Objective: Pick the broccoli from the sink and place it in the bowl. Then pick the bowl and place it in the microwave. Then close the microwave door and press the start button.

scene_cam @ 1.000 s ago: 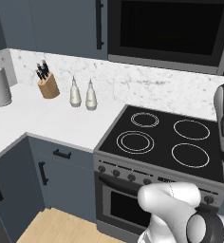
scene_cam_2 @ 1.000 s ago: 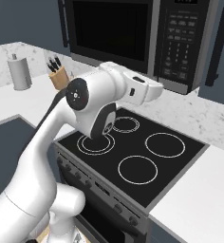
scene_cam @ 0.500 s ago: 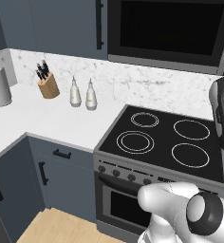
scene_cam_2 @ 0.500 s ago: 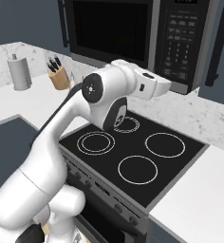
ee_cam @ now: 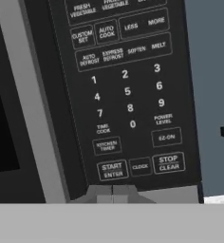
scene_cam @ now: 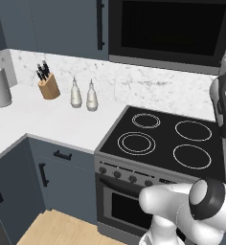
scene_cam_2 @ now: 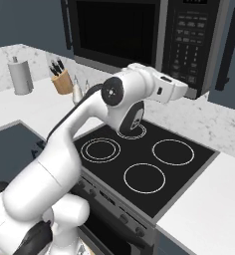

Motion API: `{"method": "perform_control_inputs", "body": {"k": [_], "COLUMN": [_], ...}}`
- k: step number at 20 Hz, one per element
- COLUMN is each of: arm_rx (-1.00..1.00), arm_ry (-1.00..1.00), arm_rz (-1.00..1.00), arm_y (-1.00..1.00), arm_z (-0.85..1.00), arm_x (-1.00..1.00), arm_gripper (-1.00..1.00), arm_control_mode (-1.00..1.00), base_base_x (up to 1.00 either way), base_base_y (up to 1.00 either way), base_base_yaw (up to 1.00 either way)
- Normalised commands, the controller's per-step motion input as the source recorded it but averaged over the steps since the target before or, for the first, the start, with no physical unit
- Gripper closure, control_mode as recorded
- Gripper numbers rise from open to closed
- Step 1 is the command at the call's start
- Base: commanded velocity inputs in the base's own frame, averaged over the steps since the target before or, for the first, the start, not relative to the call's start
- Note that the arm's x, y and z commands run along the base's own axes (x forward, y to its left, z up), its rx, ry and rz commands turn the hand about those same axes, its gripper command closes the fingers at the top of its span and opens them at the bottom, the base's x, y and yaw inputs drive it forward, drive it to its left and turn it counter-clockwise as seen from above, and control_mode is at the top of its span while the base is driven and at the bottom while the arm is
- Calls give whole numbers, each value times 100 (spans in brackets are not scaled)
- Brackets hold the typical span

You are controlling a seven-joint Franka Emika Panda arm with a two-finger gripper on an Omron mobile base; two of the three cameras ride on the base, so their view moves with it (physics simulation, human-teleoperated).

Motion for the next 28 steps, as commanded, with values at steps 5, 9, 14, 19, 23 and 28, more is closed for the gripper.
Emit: {"method": "perform_control_inputs", "body": {"k": [5, 9, 14, 19, 23, 28], "arm_rx": [0, 0, 0, 0, 0, 0], "arm_ry": [0, 0, 0, 1, 5, 1], "arm_rz": [0, 0, 0, 0, 1, 7], "arm_y": [-7, -22, -17, -6, -13, 0], "arm_z": [-7, 0, -5, -26, -24, -10], "arm_x": [37, 23, 21, 62, 87, 34], "arm_gripper": [100, 100, 100, 100, 100, 100], "arm_control_mode": [-100, -100, -100, -100, -100, -100], "base_base_x": [0, 0, 0, 0, 0, 0], "base_base_y": [0, 0, 0, 0, 0, 0], "base_base_yaw": [0, 0, 0, 0, 0, 0]}}
